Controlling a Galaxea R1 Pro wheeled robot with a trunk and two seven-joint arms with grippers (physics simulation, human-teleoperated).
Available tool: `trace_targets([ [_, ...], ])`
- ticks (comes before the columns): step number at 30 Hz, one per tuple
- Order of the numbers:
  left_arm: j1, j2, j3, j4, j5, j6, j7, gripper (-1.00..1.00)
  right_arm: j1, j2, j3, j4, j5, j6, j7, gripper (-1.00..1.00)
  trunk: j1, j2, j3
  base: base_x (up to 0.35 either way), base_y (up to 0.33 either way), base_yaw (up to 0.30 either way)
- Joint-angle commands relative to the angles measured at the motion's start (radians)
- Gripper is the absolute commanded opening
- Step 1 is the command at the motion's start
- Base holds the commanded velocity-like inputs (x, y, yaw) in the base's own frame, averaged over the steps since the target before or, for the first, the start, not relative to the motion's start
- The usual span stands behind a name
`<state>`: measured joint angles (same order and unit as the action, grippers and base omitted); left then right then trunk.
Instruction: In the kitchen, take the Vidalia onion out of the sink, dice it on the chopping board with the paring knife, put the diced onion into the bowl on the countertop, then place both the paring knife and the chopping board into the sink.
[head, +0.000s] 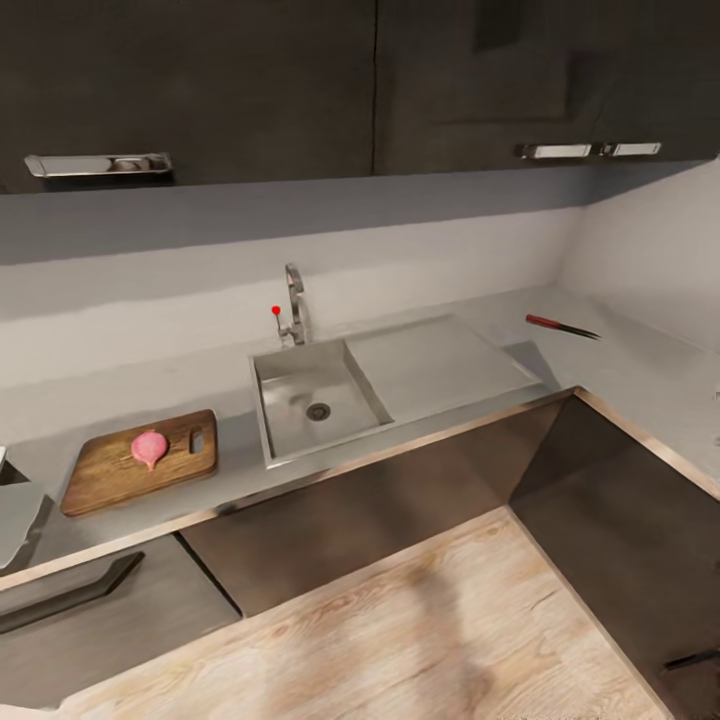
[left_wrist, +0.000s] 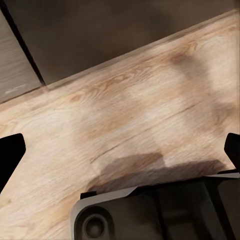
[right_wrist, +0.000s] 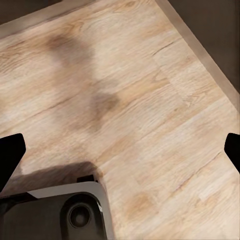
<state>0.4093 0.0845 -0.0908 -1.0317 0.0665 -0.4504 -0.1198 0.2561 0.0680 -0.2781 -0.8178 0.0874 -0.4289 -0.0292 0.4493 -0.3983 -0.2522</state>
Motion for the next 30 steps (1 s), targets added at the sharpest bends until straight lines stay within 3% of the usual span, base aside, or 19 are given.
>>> trace_targets([
  [1,0.000,0.000,-0.001,-0.001,0.007,-0.001,-0.004,1.00,0.000,0.001,-0.003,-0.001,0.009,-0.001,-0.003,1.00,0.001,-0.002,0.000,0.000,0.000,-0.197],
  [30,0.000,0.000,-0.001,0.005,0.007,-0.002,-0.004,1.00,0.000,0.001,-0.003,-0.001,0.009,-0.001,-0.003,1.00,0.001,-0.002,0.037,0.000,0.000,-0.197],
])
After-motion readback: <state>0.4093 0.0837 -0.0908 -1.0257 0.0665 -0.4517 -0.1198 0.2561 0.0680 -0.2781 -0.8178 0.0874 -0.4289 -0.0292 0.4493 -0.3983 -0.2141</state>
